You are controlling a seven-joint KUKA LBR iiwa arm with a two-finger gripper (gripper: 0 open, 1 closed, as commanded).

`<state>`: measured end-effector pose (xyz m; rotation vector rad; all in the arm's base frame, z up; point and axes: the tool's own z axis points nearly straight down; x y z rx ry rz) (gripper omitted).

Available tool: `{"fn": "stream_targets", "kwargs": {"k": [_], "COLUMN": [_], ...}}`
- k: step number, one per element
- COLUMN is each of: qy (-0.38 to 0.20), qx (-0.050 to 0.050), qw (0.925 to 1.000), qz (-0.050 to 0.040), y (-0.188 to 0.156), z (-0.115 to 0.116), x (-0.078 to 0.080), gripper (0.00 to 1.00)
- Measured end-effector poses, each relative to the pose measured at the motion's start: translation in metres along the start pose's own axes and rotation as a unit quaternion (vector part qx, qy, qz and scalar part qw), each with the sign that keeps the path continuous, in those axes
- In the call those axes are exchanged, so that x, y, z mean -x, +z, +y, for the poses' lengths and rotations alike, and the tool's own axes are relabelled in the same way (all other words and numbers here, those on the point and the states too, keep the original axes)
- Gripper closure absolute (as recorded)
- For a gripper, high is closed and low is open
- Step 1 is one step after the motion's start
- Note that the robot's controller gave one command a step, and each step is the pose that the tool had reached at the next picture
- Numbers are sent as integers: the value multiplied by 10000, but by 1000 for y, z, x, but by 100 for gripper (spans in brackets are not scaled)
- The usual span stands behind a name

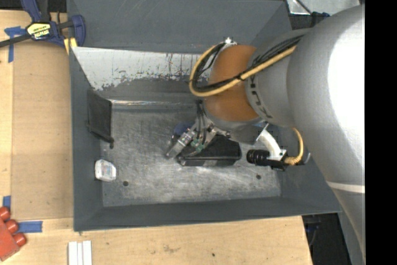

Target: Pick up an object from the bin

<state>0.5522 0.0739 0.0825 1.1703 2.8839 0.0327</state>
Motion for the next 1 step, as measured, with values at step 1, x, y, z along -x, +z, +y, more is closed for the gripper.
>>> {"fn": "stream_targets", "kwargs": {"k": [1], "qy": [-18], "qx": [-118], "qw": [9999], "qz": [70], "y": [-54], "z": [3], "x": [3], "gripper": [100]}}
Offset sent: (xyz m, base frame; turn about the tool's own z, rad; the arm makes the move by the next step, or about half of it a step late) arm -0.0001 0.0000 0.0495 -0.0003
